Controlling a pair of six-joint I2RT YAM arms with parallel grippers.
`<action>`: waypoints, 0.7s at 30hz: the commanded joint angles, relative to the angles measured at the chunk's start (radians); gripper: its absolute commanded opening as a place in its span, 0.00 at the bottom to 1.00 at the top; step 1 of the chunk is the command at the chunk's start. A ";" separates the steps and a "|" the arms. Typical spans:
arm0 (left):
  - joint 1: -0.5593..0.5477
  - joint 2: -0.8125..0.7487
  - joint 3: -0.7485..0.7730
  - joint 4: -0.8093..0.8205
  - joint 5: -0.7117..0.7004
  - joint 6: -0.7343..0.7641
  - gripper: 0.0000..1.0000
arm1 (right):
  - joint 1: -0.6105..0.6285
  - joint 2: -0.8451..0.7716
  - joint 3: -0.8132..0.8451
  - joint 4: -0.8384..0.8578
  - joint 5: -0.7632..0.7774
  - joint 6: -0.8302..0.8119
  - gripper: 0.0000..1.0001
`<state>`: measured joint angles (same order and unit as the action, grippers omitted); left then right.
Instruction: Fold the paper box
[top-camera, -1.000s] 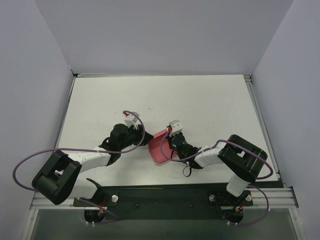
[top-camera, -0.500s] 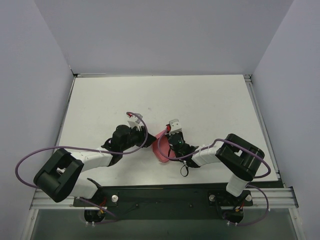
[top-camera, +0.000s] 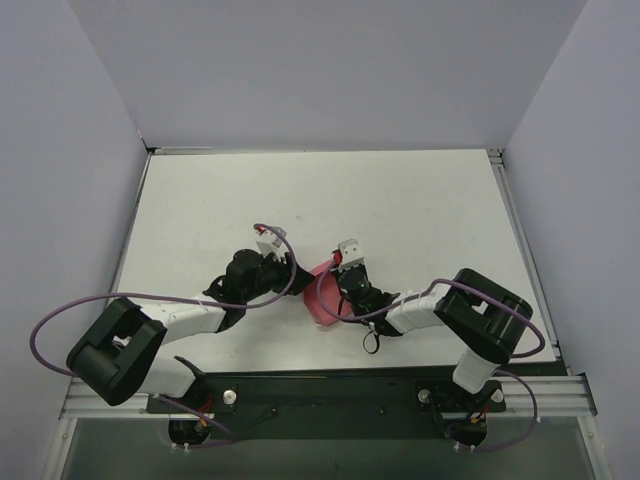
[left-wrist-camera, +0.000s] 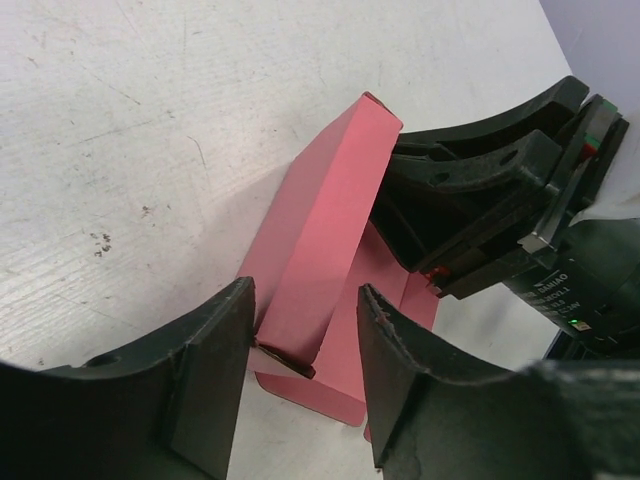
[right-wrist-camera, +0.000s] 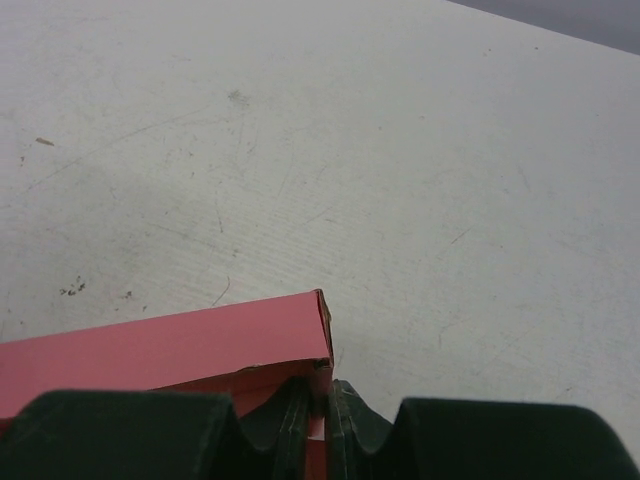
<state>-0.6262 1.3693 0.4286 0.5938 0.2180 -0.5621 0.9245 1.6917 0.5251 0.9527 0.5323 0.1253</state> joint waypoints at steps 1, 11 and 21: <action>0.008 -0.045 0.048 -0.055 -0.034 0.024 0.59 | 0.002 -0.087 -0.020 -0.061 -0.067 -0.001 0.10; 0.029 -0.090 0.119 -0.186 -0.094 0.091 0.77 | 0.013 -0.289 -0.091 -0.224 -0.114 0.056 0.57; -0.007 -0.116 0.176 -0.287 -0.086 0.327 0.78 | 0.008 -0.562 -0.126 -0.454 -0.173 0.155 0.68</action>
<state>-0.6048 1.2858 0.5323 0.3676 0.1417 -0.3901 0.9314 1.2232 0.3981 0.6201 0.3786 0.2085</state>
